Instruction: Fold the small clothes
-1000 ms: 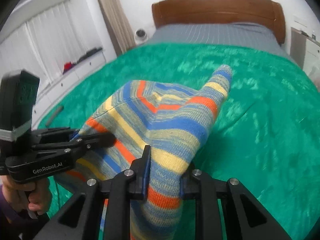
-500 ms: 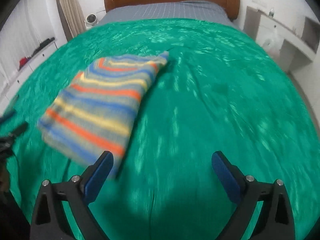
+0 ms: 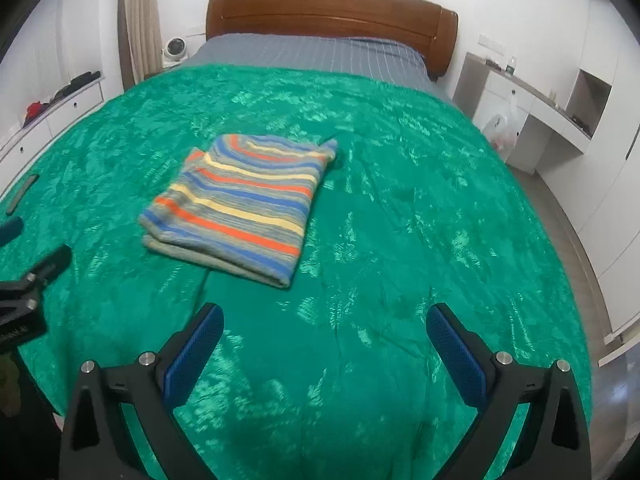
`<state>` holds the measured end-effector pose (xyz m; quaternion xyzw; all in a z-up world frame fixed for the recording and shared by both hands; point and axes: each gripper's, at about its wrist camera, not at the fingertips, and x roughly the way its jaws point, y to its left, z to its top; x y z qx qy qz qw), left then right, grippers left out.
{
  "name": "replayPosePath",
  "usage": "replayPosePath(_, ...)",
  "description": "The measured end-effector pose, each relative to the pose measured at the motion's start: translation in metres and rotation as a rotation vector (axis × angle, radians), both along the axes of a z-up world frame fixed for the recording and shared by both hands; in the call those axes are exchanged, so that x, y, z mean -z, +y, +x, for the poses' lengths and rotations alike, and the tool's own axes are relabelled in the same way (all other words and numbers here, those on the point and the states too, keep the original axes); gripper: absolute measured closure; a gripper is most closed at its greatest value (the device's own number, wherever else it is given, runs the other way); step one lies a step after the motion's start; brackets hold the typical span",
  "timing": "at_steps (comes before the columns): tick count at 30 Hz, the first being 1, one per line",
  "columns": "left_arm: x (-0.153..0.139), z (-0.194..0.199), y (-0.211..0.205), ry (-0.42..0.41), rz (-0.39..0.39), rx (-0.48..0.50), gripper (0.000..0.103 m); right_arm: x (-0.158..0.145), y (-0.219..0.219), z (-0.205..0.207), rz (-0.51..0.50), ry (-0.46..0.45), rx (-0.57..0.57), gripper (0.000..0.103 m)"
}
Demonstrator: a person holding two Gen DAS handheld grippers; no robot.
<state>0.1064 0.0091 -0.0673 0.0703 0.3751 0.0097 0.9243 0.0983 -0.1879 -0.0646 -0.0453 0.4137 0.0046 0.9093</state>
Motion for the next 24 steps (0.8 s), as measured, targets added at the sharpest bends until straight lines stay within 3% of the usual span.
replayPosePath(4,-0.005,-0.004,0.001,0.017,0.001,0.020,0.000,-0.012,0.004,-0.014,0.002,-0.017,0.004,0.000)
replayPosePath(10,-0.028,-0.016,-0.010,-0.032,0.033,0.080,0.000,-0.028,0.009,-0.033,-0.011,-0.040,0.004,0.000)
replayPosePath(15,-0.042,-0.031,-0.022,-0.070,0.013,0.082,0.000,-0.039,0.008,-0.042,-0.001,-0.046,0.019,0.000)
replayPosePath(24,-0.037,-0.040,-0.020,0.004,-0.052,0.029,0.000,-0.053,0.003,-0.054,-0.001,-0.058,0.044,0.000)
